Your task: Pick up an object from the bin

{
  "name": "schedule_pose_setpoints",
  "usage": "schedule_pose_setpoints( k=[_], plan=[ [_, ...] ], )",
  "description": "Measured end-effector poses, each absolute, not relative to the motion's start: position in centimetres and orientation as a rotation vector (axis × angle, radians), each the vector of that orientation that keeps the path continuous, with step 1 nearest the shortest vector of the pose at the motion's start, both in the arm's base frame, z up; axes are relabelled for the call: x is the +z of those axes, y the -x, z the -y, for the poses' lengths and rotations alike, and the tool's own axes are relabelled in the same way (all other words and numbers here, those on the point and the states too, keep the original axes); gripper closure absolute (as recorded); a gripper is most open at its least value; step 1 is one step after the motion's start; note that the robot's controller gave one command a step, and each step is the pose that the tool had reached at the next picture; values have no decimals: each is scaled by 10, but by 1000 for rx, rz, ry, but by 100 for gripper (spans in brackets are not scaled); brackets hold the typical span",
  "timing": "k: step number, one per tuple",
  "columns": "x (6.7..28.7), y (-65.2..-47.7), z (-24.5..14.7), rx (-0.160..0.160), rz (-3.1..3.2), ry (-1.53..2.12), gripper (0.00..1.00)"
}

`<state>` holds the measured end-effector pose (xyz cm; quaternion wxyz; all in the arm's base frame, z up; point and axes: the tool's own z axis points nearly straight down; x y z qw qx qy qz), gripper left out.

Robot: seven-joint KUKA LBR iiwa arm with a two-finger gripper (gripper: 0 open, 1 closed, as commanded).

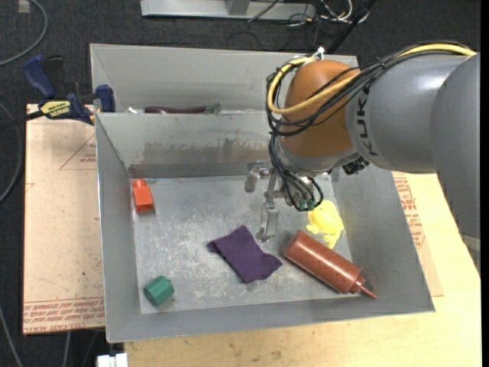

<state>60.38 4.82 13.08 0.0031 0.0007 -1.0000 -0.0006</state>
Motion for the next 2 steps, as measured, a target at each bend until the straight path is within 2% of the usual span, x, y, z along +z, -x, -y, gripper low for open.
schedule_pose_setpoints(
  k=[1,2],
  plan=[
    [136,-606,-48,-2,3143,-1,0],
    [120,-594,-55,0,3147,-138,0]
  ],
)
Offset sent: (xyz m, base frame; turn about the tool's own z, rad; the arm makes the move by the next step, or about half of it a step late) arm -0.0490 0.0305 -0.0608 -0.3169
